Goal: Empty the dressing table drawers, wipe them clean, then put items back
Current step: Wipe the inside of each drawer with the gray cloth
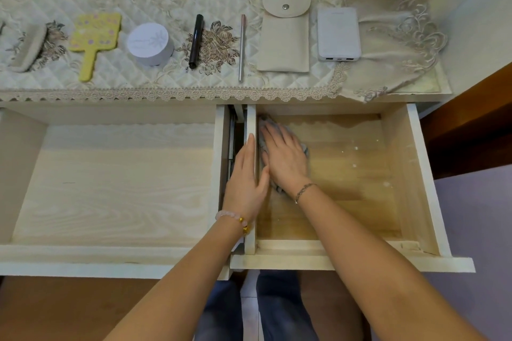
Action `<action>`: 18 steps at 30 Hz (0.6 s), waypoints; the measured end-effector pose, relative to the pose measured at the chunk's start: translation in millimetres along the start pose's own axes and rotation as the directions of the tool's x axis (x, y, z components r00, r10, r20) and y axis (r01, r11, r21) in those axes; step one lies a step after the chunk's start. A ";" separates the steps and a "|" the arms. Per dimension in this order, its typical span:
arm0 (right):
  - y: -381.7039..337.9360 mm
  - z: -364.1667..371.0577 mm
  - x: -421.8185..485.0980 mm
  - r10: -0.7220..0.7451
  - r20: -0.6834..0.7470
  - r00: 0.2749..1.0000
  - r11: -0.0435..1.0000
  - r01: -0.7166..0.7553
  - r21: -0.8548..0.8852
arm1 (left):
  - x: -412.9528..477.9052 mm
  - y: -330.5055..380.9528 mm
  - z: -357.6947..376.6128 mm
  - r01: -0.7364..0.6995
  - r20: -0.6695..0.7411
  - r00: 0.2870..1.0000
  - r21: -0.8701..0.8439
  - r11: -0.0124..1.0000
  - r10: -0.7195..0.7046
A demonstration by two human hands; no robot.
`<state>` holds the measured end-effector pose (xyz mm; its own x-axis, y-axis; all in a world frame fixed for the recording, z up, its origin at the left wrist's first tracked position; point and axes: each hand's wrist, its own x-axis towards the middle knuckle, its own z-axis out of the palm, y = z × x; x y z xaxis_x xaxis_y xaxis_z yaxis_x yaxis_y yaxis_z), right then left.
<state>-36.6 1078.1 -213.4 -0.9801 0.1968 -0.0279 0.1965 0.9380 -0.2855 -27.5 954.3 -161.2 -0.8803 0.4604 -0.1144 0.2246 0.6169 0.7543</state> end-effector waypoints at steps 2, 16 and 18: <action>4.7 0.8 -0.4 0.042 -0.011 0.999 0.999 -0.042 -0.002 | 0.3 -1.1 -0.4 0.002 0.003 1.000 0.013 1.000 -0.002; 147.3 -43.9 -38.8 0.404 -0.119 0.907 0.906 -0.415 -0.081 | -2.6 5.8 -3.2 0.020 0.034 0.999 0.001 1.000 -0.020; 142.5 -40.6 -41.1 0.406 -0.130 0.904 0.910 -0.413 -0.027 | -3.0 6.8 -3.6 0.027 0.034 0.999 0.009 1.000 -0.027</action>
<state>32.9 1215.3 -214.0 -0.8026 0.5963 -0.0165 0.5844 0.7804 -0.2225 -24.8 954.8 -153.4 -0.8712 0.4651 -0.1572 0.2044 0.6349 0.7451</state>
